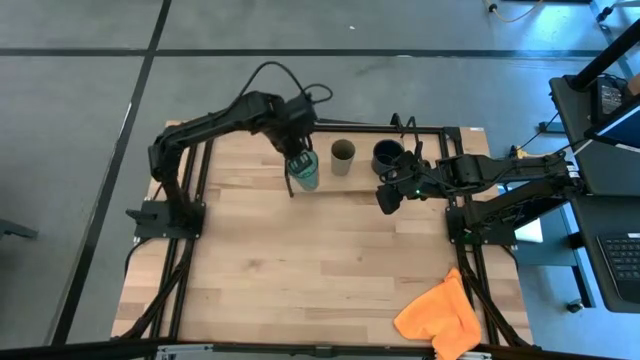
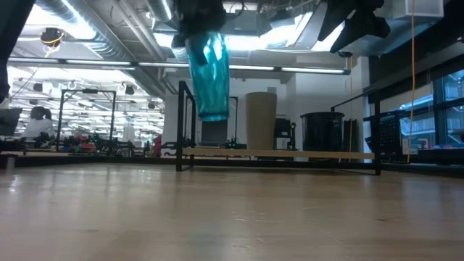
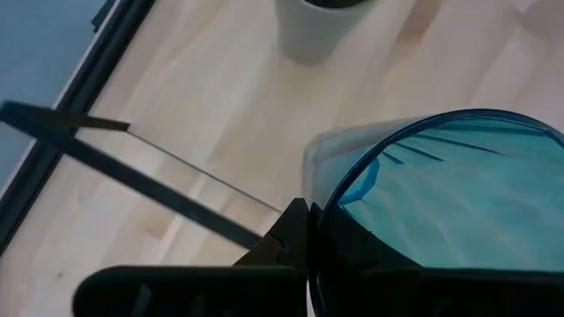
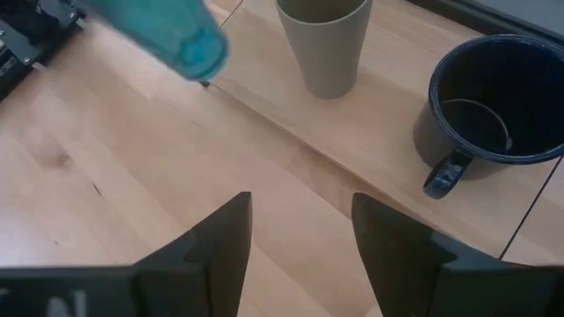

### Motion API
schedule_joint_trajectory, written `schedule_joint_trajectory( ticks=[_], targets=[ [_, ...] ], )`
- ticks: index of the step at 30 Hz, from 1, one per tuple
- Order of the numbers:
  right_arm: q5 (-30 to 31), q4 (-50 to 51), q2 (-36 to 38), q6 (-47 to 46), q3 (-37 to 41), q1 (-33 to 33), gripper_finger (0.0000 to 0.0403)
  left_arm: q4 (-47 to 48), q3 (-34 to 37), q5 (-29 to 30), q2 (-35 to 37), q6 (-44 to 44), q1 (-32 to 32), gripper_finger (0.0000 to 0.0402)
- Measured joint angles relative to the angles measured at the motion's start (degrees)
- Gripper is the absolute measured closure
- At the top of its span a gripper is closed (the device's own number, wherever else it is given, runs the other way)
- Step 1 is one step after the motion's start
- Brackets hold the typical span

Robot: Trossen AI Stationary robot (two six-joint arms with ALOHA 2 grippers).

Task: Stack small to large cups/mugs on shelf
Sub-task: Put the blue glass on the shelf

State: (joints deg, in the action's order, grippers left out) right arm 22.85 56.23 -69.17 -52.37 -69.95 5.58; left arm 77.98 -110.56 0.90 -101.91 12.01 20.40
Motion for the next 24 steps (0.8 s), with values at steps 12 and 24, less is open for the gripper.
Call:
schedule_joint_trajectory(
  ticks=[12, 24],
  targets=[
    [0.04, 1.07, 0.00, -0.04, 0.00, 0.00, 0.0205, -2.38, -0.07, -1.48, -5.14, -4.01, 5.22, 0.0401],
    [0.04, 1.85, 0.00, -1.08, 0.00, 0.00, 0.0205, -5.15, -0.04, -1.35, -8.37, -5.01, 8.02, 0.0401]
  ],
)
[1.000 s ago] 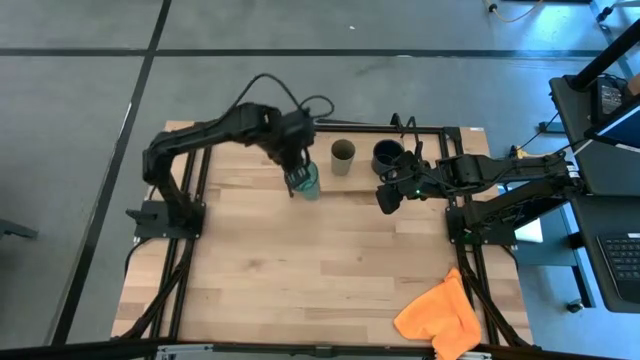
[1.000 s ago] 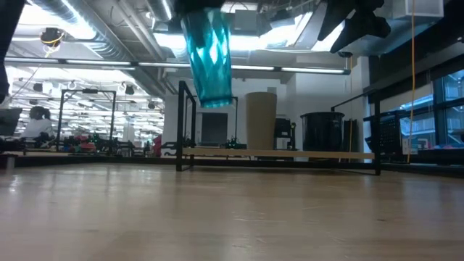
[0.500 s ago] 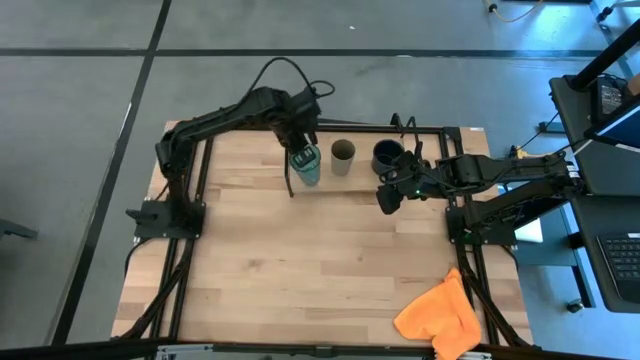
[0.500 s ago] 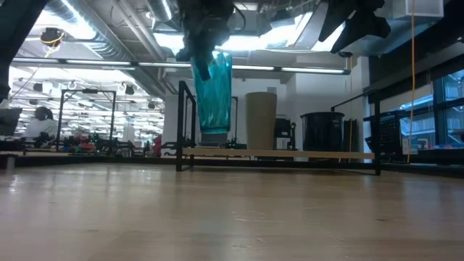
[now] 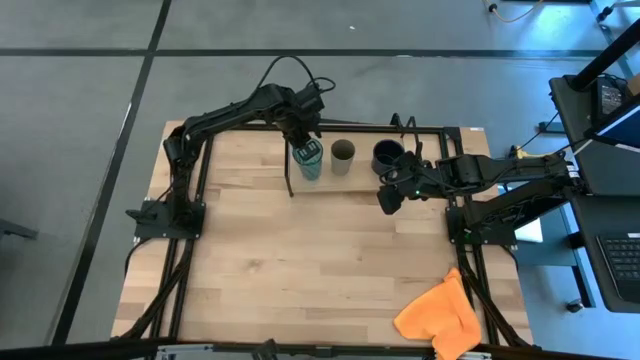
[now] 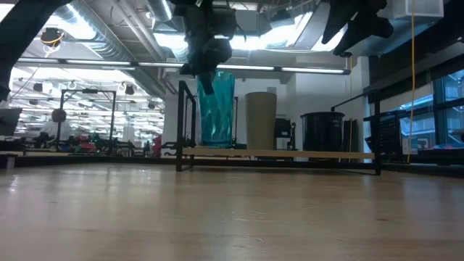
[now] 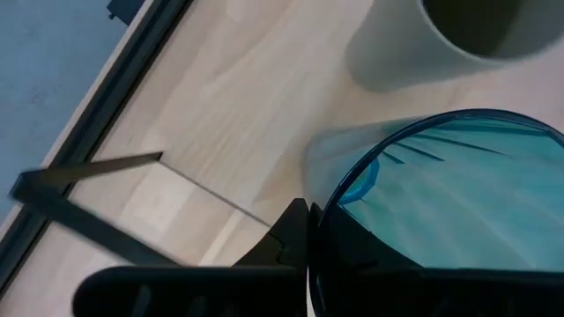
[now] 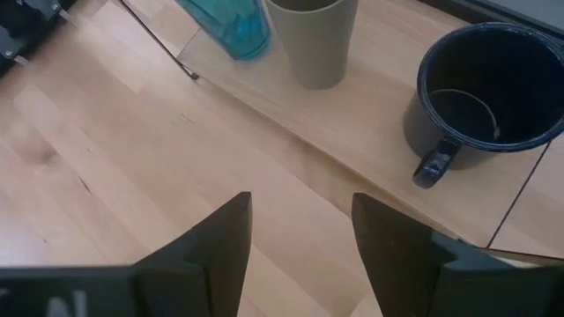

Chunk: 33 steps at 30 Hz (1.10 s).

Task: Stack small to large cups/mugs on shelf
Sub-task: Put the blue glass on the shelf

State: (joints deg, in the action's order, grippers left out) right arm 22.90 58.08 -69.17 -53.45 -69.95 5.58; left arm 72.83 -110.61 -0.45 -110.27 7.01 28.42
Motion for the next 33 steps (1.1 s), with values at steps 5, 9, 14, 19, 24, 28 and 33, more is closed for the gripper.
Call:
schedule_joint_trajectory(
  ticks=[5, 9, 14, 19, 24, 28, 33],
  targets=[
    [-0.02, 0.45, 0.00, -0.06, 0.00, 0.00, 0.0205, -0.25, -0.03, 0.11, -0.48, -0.17, 0.82, 0.0401],
    [0.00, 0.51, 0.00, -0.06, 0.00, 0.00, 0.0205, -0.30, -0.02, 0.48, -0.85, -0.79, 1.48, 0.0401],
    [0.00, 0.53, 0.00, -0.06, 0.00, 0.00, 0.0205, -1.49, -0.02, 0.44, -0.84, -1.20, 1.58, 0.0397],
    [0.33, 0.53, 0.00, -0.06, 0.00, 0.00, 0.0205, -1.64, 0.00, -0.86, -0.84, -1.22, 1.53, 0.0394],
    [0.79, 0.53, 0.00, -0.04, 0.00, 0.00, 0.0205, -1.82, 0.01, -2.41, -0.84, -1.19, 1.14, 0.0383],
    [0.79, 0.53, 0.00, -0.04, 0.00, 0.00, 0.0205, -1.87, 0.02, -2.40, -0.84, -1.14, 1.10, 0.0371],
    [1.03, 0.53, 0.00, -0.06, 0.00, 0.00, 0.0205, -2.80, 0.02, -2.08, -0.84, -1.11, 1.18, 0.0357]
  ],
)
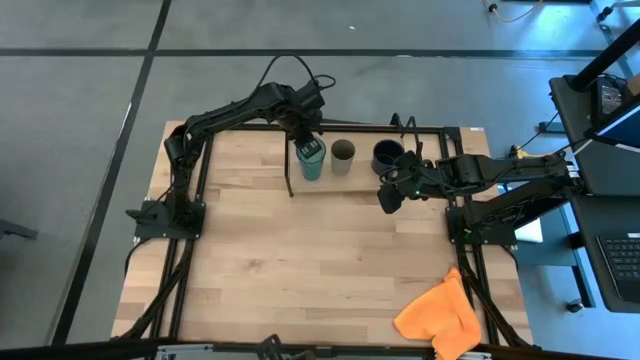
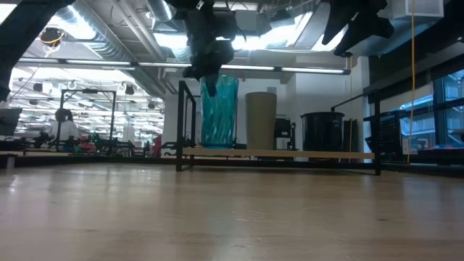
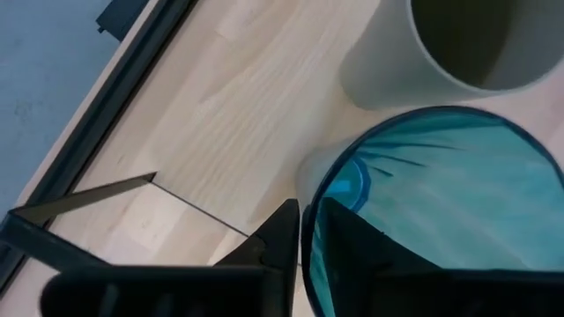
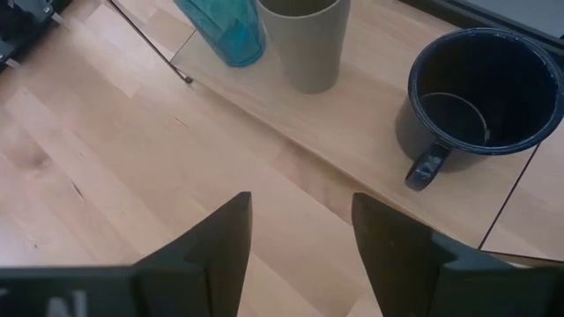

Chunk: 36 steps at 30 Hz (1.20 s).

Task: Stack small to large cups/mugs on shelf
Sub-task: Put the blue glass on the shelf, then adjust the grey cup

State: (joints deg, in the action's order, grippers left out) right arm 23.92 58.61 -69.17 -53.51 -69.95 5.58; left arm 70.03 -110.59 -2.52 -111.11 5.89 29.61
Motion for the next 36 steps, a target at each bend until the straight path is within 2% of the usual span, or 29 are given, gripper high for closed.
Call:
schedule_joint_trajectory(
  ticks=[7, 16, 22, 31, 36],
  targets=[
    [0.02, -0.03, 0.00, -0.18, 0.00, -0.10, 0.0205, -0.25, -3.54, 0.03, 0.00, -0.02, 0.42, 0.0355],
    [0.00, -4.32, 0.00, 1.90, 0.00, -2.84, 0.0205, 0.16, -15.17, 0.02, 0.07, 1.50, -0.97, 0.0356],
    [-1.68, -10.46, 0.00, 6.27, 0.00, -7.02, 0.0205, 4.33, -20.21, 0.52, 0.07, 2.56, -6.51, 0.0356],
    [-10.63, -13.00, -4.97, 12.25, -0.07, -16.61, 0.0205, 5.99, -20.74, 7.98, 2.26, 5.67, -19.39, 0.0356],
    [-14.35, -17.83, -8.24, 16.06, -0.07, -18.93, 0.0205, 9.84, -20.78, 14.17, 3.32, 9.03, -24.32, 0.0356]
  ],
)
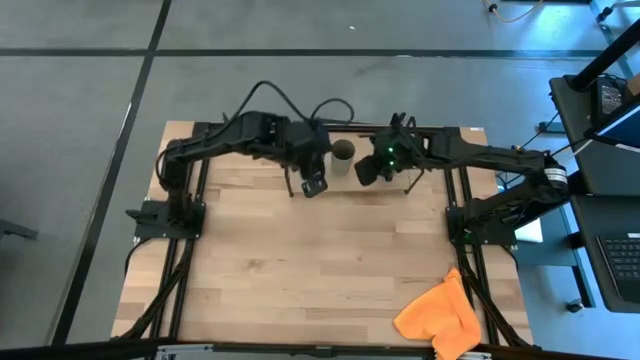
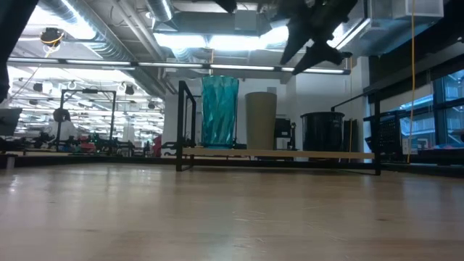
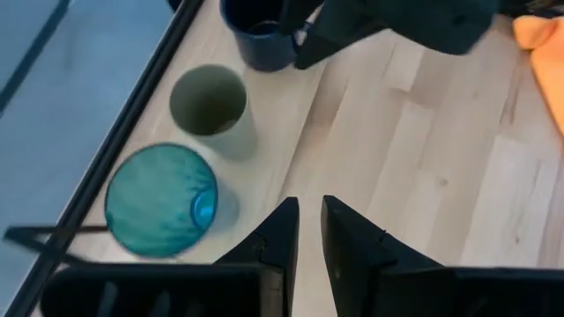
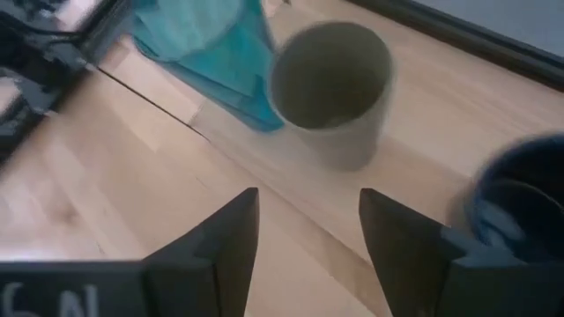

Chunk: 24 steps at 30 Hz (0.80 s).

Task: Stack small to large cups/mugs on shelf
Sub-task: Adjust the grey cup

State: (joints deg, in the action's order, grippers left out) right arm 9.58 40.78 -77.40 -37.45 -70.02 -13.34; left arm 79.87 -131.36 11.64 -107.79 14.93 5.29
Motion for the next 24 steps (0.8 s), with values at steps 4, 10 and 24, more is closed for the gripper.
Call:
schedule_joint_trajectory(
  ticks=[4, 10, 24],
  targets=[
    [-1.43, -2.88, -1.38, 0.48, 0.00, -1.18, 0.0205, 3.61, -0.05, 3.29, 0.61, 2.99, -2.78, 0.0356],
    [-1.50, -3.17, -2.55, 2.07, 0.00, -2.81, 0.0205, 4.97, -0.03, 6.55, 0.61, 5.11, -5.12, 0.0356],
    [-1.38, -4.35, -4.55, 6.42, 0.04, -6.66, 0.0205, 4.48, 4.20, 7.46, 0.63, 5.54, -8.36, 0.0356]
  ],
)
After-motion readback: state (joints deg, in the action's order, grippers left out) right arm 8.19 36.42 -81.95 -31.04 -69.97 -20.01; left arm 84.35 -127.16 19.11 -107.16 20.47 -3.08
